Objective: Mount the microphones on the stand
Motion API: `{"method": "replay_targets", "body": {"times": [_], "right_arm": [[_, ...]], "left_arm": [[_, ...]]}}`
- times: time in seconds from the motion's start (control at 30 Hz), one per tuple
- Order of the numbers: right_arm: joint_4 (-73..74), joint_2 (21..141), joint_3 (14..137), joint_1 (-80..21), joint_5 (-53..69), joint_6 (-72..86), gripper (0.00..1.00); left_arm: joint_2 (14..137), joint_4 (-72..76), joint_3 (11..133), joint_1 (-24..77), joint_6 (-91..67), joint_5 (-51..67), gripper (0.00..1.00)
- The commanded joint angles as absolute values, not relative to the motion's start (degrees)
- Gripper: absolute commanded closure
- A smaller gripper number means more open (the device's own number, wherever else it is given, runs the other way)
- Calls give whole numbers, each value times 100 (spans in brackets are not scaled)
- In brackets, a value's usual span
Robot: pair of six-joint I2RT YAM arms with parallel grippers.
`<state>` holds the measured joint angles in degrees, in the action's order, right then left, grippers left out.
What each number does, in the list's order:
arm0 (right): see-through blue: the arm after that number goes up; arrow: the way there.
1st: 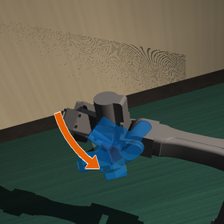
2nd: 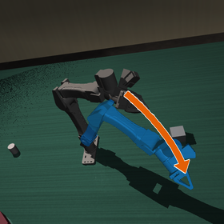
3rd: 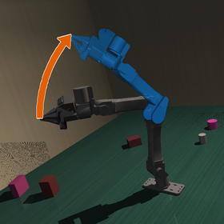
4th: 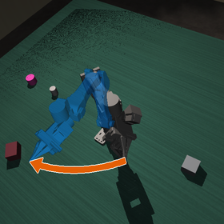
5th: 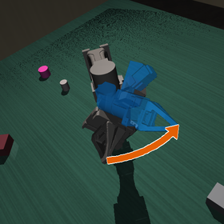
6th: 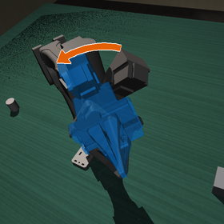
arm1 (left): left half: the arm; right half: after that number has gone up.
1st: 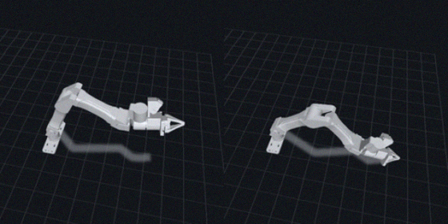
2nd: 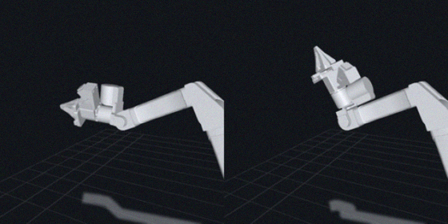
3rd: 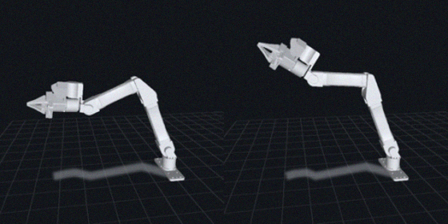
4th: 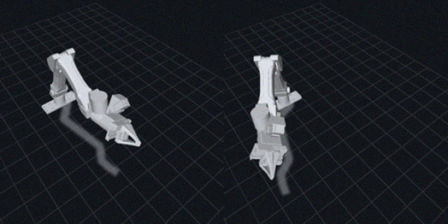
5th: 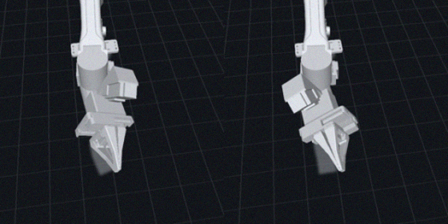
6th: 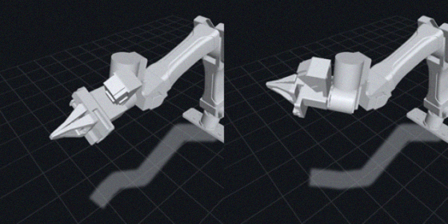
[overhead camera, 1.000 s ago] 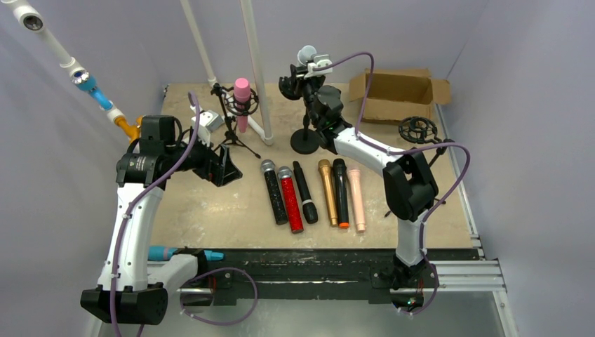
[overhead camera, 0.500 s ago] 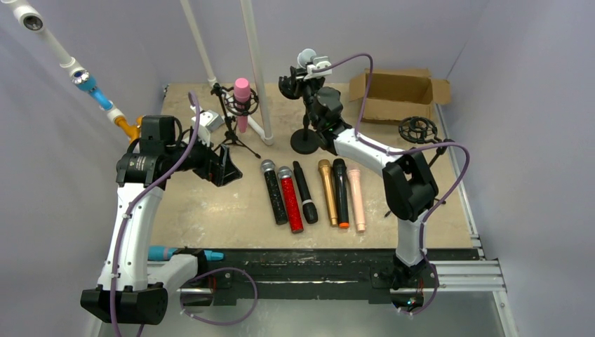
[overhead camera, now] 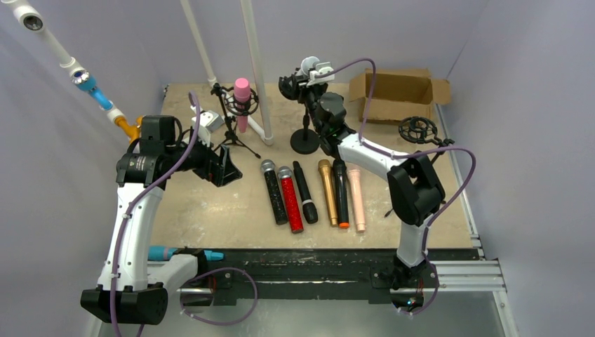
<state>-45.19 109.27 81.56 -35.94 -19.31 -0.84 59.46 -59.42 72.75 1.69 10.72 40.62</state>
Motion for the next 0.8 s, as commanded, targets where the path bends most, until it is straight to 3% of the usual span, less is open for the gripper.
{"method": "replay_targets", "body": {"times": [0.0,0.1,0.17,0.27,0.77], "right_arm": [[-4046,10556,7953,-3572,-1913,-45,41],[-3746,10329,7927,-3575,-1933,181,30],[-3399,10155,7956,-3575,-1924,246,16],[-2593,9888,8137,-3576,-1986,417,2],[1752,7363,7887,-3779,-3484,1448,1]], "left_arm": [[5865,-5913,7321,185,1139,4150,0],[5817,-5914,7319,185,1131,4151,0],[5790,-5917,7329,185,1133,4133,0],[5758,-5943,7358,185,1135,4085,0],[5827,-6312,7643,185,1239,3993,0]]}}
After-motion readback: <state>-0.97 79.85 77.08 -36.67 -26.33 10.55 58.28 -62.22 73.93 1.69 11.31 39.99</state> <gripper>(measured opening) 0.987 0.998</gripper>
